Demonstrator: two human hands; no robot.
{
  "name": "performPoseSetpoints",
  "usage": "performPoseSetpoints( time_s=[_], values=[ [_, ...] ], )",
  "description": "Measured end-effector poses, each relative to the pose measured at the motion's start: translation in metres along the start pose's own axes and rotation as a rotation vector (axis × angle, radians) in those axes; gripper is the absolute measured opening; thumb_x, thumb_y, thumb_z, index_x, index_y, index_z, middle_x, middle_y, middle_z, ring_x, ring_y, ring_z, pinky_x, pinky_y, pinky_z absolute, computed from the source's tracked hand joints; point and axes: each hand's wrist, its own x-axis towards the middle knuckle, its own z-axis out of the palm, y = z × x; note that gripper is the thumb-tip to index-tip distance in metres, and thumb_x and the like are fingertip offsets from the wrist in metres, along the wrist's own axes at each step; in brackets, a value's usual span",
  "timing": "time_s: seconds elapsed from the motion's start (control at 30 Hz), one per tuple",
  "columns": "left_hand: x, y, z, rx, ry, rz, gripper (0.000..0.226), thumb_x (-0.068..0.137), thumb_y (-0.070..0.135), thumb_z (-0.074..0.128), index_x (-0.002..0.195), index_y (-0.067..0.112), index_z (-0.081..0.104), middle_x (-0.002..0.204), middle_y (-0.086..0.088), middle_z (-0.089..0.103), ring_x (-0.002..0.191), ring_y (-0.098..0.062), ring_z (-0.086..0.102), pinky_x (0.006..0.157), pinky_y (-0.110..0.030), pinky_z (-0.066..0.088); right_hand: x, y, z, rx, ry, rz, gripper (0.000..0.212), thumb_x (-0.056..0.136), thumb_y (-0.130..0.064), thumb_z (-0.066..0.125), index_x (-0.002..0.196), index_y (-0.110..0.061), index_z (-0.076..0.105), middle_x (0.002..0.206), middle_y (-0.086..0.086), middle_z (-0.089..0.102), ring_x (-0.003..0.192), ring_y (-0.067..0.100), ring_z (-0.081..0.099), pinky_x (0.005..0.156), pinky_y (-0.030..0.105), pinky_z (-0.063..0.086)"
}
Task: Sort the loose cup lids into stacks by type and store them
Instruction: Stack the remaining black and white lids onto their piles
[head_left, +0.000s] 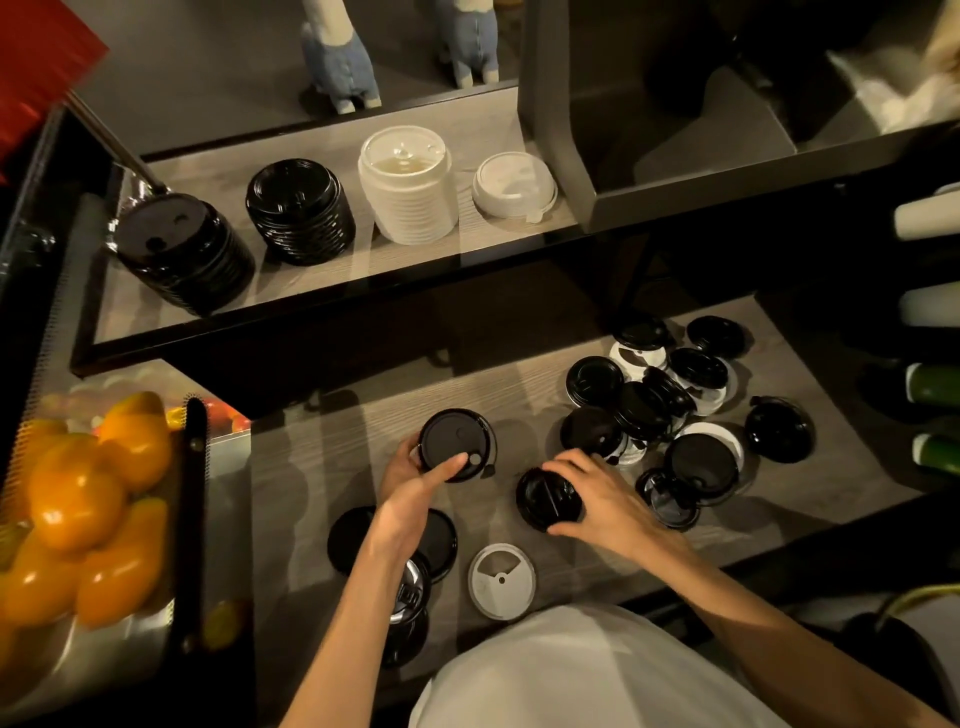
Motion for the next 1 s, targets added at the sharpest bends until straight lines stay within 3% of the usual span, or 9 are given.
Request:
performPoseSetpoints(
  time_s=[0.07,0.13,0.3,0.43,0.5,0.63,0.73,0.9,1.0],
  values=[
    [-0.005,0.005,0.004,-0.038,-0.014,0.001,0.038,0.089,0.005,0.072,0.126,0.011,0.065,0.115,-0.006,0.077,0.114,-0.019,0.071,0.096,-0.028,0.053,0.001,-0.007,-0.014,0.115,0.119,0.033,0.084,0.077,-0.055,0.084,0.148,-0.030,0.048,0.142,-0.010,0.042,0.125,0.018,0.048,0.109,0.040,0.047],
    [-0.008,0.009,0.008,-0.097,-0.012,-0.012,0.029,0.094,0.006,0.067,0.122,0.012,0.066,0.111,-0.005,0.078,0.108,-0.018,0.072,0.088,-0.026,0.056,0.003,-0.018,-0.032,0.205,0.222,0.070,0.083,0.076,-0.062,0.081,0.146,-0.031,0.050,0.139,-0.010,0.043,0.124,0.016,0.046,0.108,0.037,0.044],
    [-0.012,0.020,0.014,-0.261,0.012,-0.063,0.048,0.087,0.016,0.073,0.133,0.010,0.063,0.125,-0.012,0.073,0.118,-0.025,0.068,0.101,-0.042,0.051,0.012,-0.052,-0.073,0.417,0.284,0.047,0.078,0.075,-0.068,0.077,0.142,-0.038,0.052,0.130,-0.015,0.046,0.120,0.007,0.052,0.107,0.035,0.046],
    [-0.019,0.044,0.018,-0.246,-0.014,-0.038,0.028,0.098,0.010,0.059,0.125,0.007,0.067,0.125,-0.013,0.072,0.120,-0.026,0.067,0.090,-0.038,0.053,0.024,-0.081,-0.104,0.502,0.290,-0.024,0.074,0.076,-0.063,0.080,0.141,-0.039,0.053,0.124,-0.019,0.047,0.115,-0.004,0.053,0.097,0.017,0.047],
    [-0.019,0.054,0.020,-0.245,0.004,-0.050,0.026,0.100,0.010,0.056,0.123,0.007,0.068,0.124,-0.016,0.073,0.121,-0.030,0.066,0.093,-0.041,0.055,0.033,-0.096,-0.114,0.511,0.300,-0.041,0.073,0.075,-0.063,0.082,0.138,-0.039,0.055,0.122,-0.018,0.049,0.113,-0.004,0.054,0.092,0.014,0.047],
    [-0.023,0.084,0.023,-0.236,-0.106,0.017,0.054,0.098,0.050,0.051,0.144,0.021,0.056,0.138,-0.009,0.066,0.129,-0.026,0.062,0.102,-0.044,0.052,0.052,-0.127,-0.127,0.496,0.352,-0.073,0.066,0.072,-0.065,0.083,0.127,-0.035,0.061,0.114,-0.012,0.053,0.099,0.000,0.060,0.080,0.011,0.049],
    [-0.028,0.098,0.018,-0.199,-0.177,0.105,0.061,0.094,0.061,0.055,0.150,0.040,0.046,0.145,0.001,0.061,0.131,-0.022,0.061,0.099,-0.049,0.054,0.064,-0.145,-0.136,0.484,0.321,-0.083,0.068,0.071,-0.069,0.081,0.125,-0.033,0.060,0.112,-0.013,0.052,0.095,0.000,0.061,0.077,0.012,0.051],
    [-0.037,0.125,0.002,-0.306,-0.173,0.076,0.054,0.098,0.056,0.044,0.142,0.028,0.060,0.141,-0.012,0.063,0.125,-0.027,0.065,0.104,-0.049,0.048,0.080,-0.172,-0.161,0.498,0.216,-0.185,0.072,0.068,-0.070,0.082,0.129,-0.039,0.058,0.117,-0.017,0.051,0.096,0.003,0.063,0.080,0.024,0.058],
    [-0.040,0.146,-0.009,-0.374,-0.150,0.105,0.057,0.103,0.057,0.037,0.136,0.020,0.066,0.140,-0.015,0.064,0.130,-0.030,0.061,0.112,-0.049,0.041,0.088,-0.183,-0.191,0.412,0.123,-0.390,0.081,0.073,-0.058,0.086,0.144,-0.045,0.049,0.137,-0.026,0.046,0.114,-0.002,0.057,0.089,0.020,0.053]
  ],
)
